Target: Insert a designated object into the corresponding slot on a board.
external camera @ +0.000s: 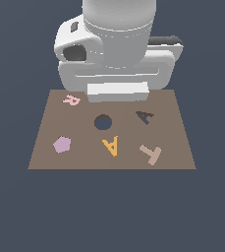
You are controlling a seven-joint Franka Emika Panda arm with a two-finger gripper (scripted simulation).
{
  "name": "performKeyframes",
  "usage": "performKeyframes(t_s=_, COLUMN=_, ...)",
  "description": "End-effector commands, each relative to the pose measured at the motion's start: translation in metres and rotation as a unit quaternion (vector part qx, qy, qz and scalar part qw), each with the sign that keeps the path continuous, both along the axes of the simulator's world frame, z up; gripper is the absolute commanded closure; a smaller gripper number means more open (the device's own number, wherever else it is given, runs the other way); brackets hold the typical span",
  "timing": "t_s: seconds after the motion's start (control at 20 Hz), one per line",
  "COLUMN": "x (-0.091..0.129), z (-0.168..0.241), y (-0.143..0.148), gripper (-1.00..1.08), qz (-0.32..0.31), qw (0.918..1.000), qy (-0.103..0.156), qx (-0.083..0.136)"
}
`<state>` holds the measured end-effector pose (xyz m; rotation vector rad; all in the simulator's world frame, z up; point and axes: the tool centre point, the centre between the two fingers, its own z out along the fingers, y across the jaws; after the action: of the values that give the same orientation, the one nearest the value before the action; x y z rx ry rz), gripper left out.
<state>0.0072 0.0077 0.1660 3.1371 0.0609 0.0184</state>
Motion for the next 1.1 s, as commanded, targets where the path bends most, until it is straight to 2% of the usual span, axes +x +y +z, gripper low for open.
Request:
performKeyframes(t_s=0.0, x=0.000, z=0.000, y=0.000, gripper=-0.92, qz=0.000, qw=1.0000, qy=0.000, qx=0.000)
performKeyframes(t_s=0.5, x=0.013, z=-0.020, y=-0.003, gripper=-0.92, qz=0.022, qw=0.9998, qy=0.001, qx=0.000)
performKeyframes(t_s=1.05, x=0.053, z=-0.079, y=-0.008, gripper=-0.92, qz=0.089, qw=0.9960, qy=0.004, qx=0.001)
